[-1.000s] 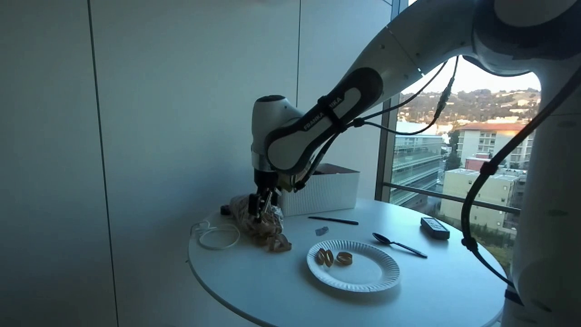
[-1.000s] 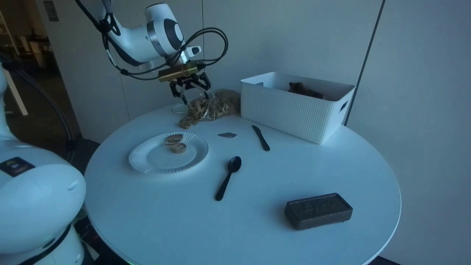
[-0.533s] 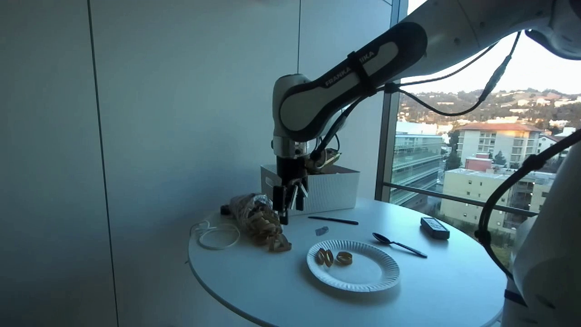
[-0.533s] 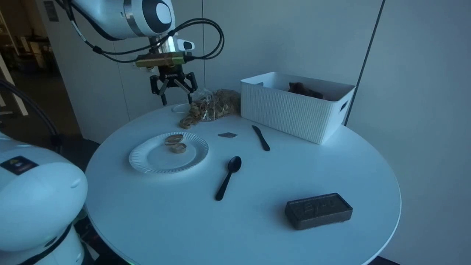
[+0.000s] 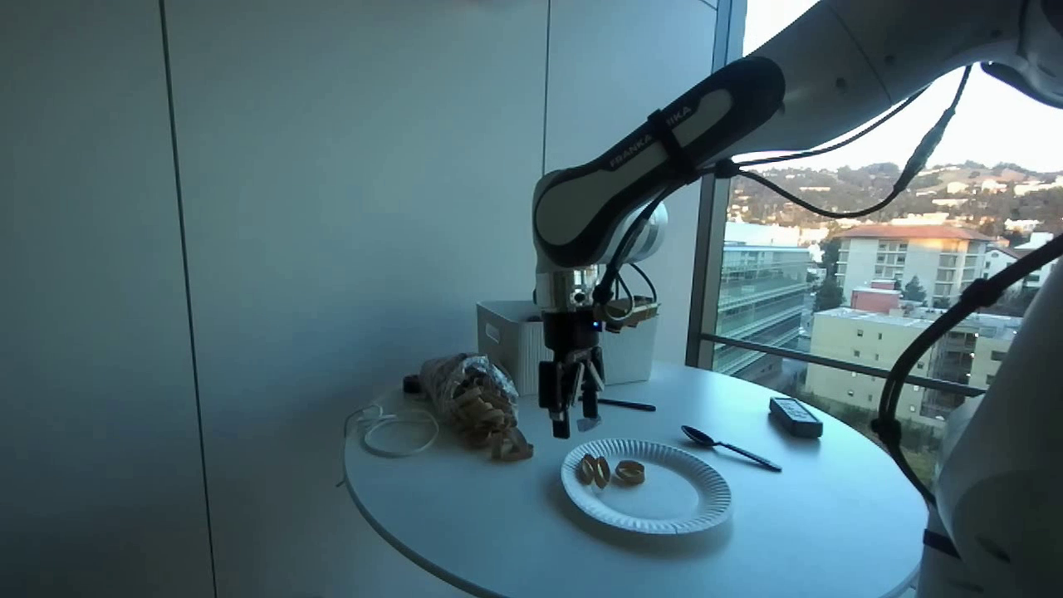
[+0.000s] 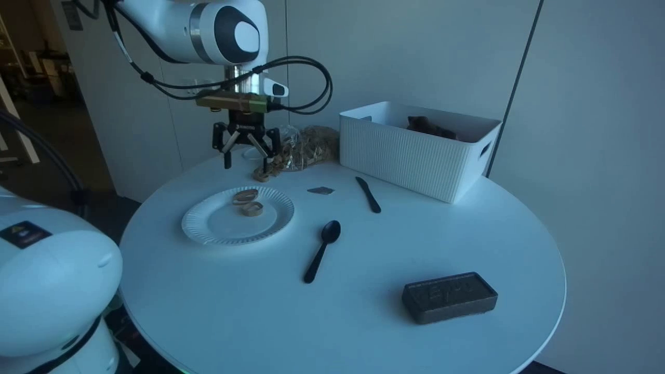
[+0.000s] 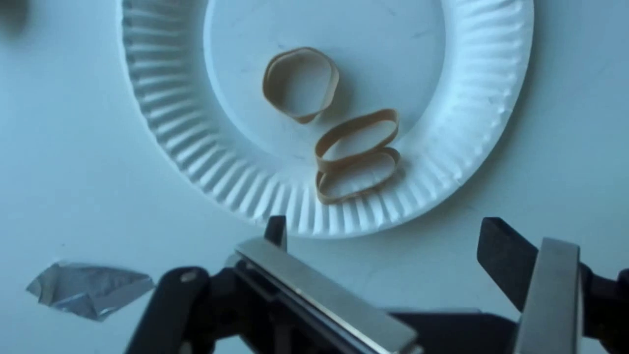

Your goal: Remove the rubber bangs from the plate and put them in the plastic

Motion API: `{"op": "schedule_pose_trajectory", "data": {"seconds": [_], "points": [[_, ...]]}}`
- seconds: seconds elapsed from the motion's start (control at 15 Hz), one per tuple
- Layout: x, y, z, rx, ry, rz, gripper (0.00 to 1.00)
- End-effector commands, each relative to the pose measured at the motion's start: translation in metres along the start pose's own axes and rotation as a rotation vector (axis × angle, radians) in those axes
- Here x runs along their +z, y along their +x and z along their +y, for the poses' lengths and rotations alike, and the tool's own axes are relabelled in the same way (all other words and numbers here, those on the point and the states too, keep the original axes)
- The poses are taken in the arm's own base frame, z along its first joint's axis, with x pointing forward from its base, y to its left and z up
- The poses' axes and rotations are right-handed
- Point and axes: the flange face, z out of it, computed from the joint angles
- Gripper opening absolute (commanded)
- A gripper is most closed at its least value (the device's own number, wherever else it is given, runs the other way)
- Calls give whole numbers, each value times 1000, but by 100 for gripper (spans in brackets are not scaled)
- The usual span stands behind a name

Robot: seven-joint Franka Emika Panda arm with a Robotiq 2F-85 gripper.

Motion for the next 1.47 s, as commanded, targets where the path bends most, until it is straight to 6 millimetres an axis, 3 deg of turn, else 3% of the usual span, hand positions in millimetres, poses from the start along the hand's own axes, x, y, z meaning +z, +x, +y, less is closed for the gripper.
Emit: {"op": "schedule_pose_trajectory", "data": {"seconds": [0.0, 0.4, 0.93, 1.0, 1.07, 1.2, 1.4], "points": [[6, -3, 3, 7, 2, -10, 100], [12, -7, 4, 26, 19, -6, 100], [62, -15, 13, 231, 35, 60, 100], [68, -19, 14, 235, 34, 47, 96], [73, -23, 14, 228, 43, 29, 73], [76, -25, 15, 224, 41, 15, 71], [76, -26, 16, 223, 30, 7, 47]]}}
